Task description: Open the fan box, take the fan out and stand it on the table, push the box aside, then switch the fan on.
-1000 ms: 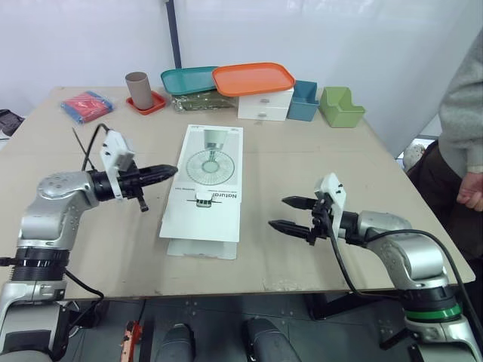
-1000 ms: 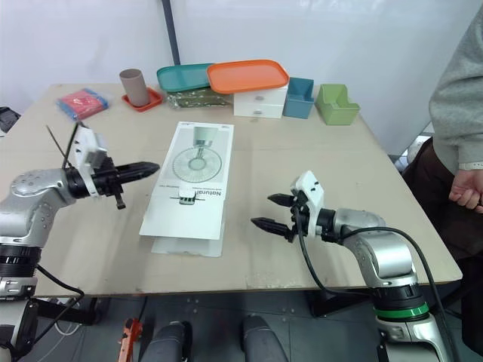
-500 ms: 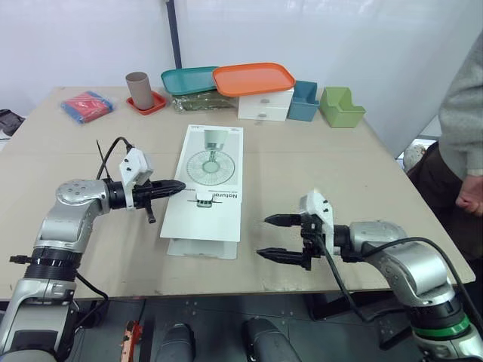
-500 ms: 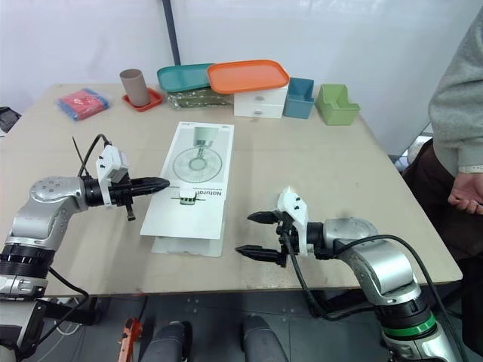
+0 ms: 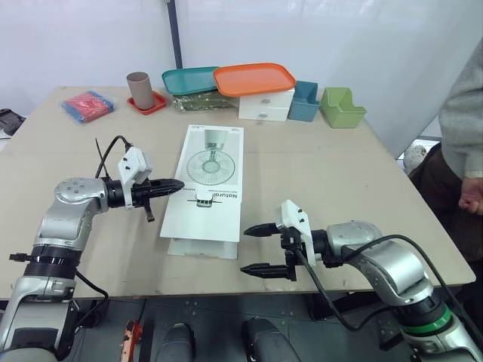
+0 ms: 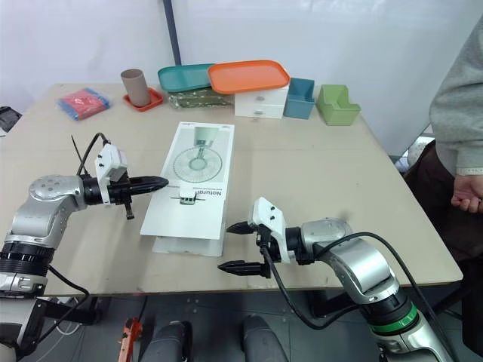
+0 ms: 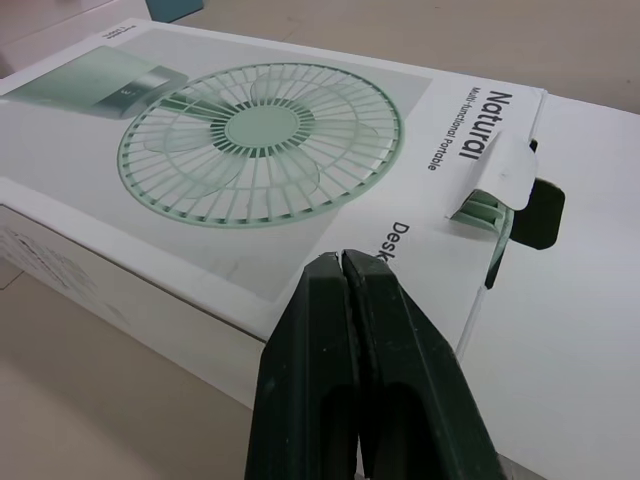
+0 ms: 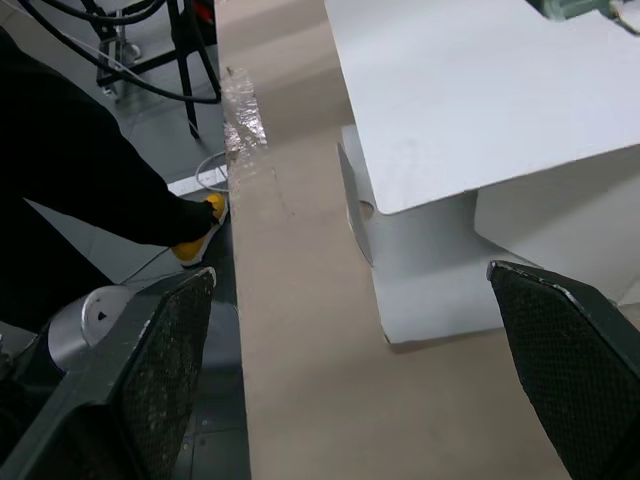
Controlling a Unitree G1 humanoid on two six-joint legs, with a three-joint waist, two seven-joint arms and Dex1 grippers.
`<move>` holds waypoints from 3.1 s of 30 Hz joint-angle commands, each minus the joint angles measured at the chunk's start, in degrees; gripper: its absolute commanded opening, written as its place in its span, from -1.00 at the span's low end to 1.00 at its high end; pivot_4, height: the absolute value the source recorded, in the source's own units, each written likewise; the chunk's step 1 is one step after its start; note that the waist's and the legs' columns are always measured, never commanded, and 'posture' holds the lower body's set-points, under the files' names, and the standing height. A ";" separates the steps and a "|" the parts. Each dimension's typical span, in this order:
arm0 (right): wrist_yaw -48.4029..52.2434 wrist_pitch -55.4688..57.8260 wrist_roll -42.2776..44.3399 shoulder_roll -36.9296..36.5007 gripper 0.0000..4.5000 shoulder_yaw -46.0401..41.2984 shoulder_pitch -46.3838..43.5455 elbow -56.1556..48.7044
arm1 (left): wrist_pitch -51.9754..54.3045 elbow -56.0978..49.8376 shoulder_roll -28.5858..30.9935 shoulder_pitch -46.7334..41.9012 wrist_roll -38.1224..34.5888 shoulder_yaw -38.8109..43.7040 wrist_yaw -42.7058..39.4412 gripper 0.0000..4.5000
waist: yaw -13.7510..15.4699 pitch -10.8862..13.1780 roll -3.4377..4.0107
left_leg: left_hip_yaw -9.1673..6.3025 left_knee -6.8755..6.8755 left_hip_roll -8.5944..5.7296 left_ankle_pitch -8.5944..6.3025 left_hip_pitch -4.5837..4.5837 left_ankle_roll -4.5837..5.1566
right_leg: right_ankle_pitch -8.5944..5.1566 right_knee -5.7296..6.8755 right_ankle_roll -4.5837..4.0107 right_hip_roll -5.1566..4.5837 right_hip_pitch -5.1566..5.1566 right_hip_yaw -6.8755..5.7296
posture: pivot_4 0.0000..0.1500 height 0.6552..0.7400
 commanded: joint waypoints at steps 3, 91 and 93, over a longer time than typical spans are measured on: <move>0.76 -2.00 0.52 1.97 1.00 -0.63 -1.87 1.80 | -1.15 0.18 0.72 -0.87 0.51 0.77 -0.71 -0.95 | -0.02 0.00 0.00 | -0.01 0.00 0.02 0.00 0.00 0.00 | 0.01 0.00 -0.01 0.02 -0.01 0.00 | 1.00 1.00; -12.68 15.06 1.71 11.16 1.00 0.53 -19.86 1.81 | -9.06 9.53 -2.36 -6.12 6.08 -0.13 3.09 -0.95 | -0.01 0.00 0.00 | -0.03 0.07 0.04 0.05 -0.12 0.07 | 0.07 0.07 -0.03 0.01 -0.10 -0.05 | 1.00 1.00; -12.29 14.91 1.19 10.51 1.00 1.46 -19.81 1.98 | -9.19 9.51 -2.56 -6.07 6.15 -0.15 3.16 -0.95 | -0.01 0.00 0.00 | -0.03 0.07 0.05 0.05 -0.11 0.07 | 0.07 0.07 -0.03 0.02 -0.10 -0.05 | 1.00 1.00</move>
